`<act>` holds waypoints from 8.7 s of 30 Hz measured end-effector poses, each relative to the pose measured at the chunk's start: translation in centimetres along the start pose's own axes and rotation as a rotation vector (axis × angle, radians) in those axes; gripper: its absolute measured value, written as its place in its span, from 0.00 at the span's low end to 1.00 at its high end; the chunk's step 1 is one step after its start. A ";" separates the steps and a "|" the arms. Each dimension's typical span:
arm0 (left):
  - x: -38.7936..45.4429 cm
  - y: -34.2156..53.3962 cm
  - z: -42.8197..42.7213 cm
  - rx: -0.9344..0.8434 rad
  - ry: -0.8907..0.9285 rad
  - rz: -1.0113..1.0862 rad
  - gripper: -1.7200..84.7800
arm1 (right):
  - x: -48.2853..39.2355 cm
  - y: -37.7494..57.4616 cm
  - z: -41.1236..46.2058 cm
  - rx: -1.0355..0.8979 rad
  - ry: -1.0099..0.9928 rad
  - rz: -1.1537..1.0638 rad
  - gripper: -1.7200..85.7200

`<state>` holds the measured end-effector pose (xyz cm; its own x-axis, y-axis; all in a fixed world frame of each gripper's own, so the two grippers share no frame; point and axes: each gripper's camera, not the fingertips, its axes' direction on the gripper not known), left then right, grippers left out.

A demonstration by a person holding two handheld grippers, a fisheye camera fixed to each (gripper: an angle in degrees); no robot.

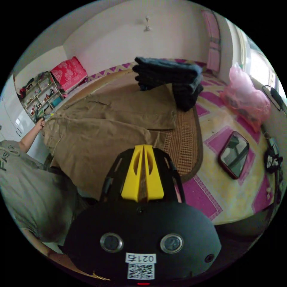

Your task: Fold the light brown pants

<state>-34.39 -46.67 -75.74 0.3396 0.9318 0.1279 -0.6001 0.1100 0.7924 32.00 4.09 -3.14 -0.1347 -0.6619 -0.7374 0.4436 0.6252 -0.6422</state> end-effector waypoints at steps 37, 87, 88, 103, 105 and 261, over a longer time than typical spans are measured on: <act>13.1 28.3 -7.7 0.080 0.402 -0.708 0.12 | 6.2 32.5 -4.5 0.356 -0.493 1.082 0.12; 15.0 19.6 -5.9 0.143 0.544 -0.660 0.01 | 15.5 29.0 0.5 0.466 -0.672 1.034 0.01; 15.5 17.4 -6.5 0.135 0.518 -0.592 0.01 | 15.7 27.7 0.5 0.468 -0.693 1.019 0.01; 22.9 -20.8 5.1 -0.158 0.209 -0.014 0.01 | 21.8 -9.1 10.8 0.306 -0.533 0.768 0.01; 23.1 -23.3 10.0 -0.224 0.191 -0.030 0.01 | 23.0 -12.4 14.8 0.259 -0.473 0.789 0.02; 66.2 -11.7 10.0 0.005 -0.139 0.817 0.07 | -8.2 -6.6 27.9 0.158 -0.497 0.162 0.08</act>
<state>2.34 10.31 -70.61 -0.1153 0.6663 0.7367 -0.6938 -0.5848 0.4203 54.89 -6.14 12.94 0.3646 -0.7023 -0.6114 0.5571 0.6907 -0.4611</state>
